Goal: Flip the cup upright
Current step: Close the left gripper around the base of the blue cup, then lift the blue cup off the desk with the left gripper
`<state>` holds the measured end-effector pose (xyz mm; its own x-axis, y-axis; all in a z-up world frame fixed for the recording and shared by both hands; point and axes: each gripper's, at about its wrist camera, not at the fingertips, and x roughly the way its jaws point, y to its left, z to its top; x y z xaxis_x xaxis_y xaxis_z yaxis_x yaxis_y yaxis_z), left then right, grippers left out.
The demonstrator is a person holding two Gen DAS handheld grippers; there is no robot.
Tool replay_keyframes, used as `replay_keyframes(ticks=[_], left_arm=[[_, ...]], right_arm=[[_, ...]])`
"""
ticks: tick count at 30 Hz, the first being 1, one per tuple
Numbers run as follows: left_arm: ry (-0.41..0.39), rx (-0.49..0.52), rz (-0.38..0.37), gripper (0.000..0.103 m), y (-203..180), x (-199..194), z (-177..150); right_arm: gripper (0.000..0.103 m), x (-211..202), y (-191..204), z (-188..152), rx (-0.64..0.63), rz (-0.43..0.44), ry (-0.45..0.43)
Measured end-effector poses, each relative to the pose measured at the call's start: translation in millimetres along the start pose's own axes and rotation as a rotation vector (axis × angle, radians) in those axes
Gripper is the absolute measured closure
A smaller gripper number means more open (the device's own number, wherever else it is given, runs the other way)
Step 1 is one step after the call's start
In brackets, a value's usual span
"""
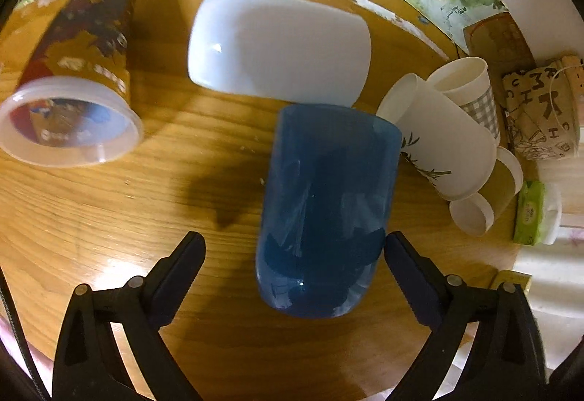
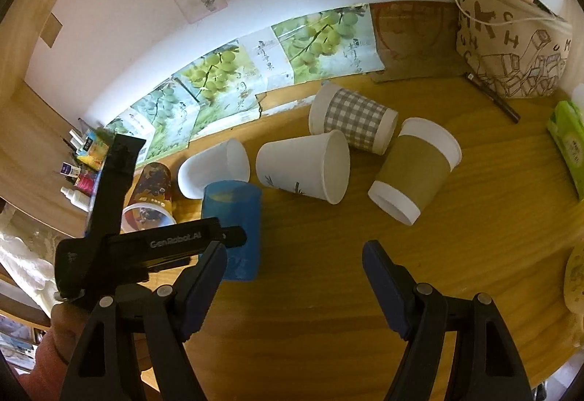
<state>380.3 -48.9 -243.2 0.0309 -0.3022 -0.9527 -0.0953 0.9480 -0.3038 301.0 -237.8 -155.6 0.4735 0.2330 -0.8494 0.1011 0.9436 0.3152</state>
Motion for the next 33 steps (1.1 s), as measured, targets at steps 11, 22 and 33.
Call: replay_keyframes(ticks=[11, 22, 33], left_arm=[[0.036, 0.025, -0.048, 0.024, -12.2, 8.0, 1.0], [0.033, 0.064, 0.003, 0.029, -21.0, 11.8, -2.6], [-0.027, 0.079, 0.029, 0.030, -14.3, -12.5, -40.7]], right_arm=[[0.026, -8.4, -9.7, -3.5, 0.058, 0.017, 0.006], [0.026, -28.2, -20.4, -11.7, 0.100, 0.029, -0.021], [0.026, -52.0, -25.9, -27.8, 0.112, 0.089, -0.043]])
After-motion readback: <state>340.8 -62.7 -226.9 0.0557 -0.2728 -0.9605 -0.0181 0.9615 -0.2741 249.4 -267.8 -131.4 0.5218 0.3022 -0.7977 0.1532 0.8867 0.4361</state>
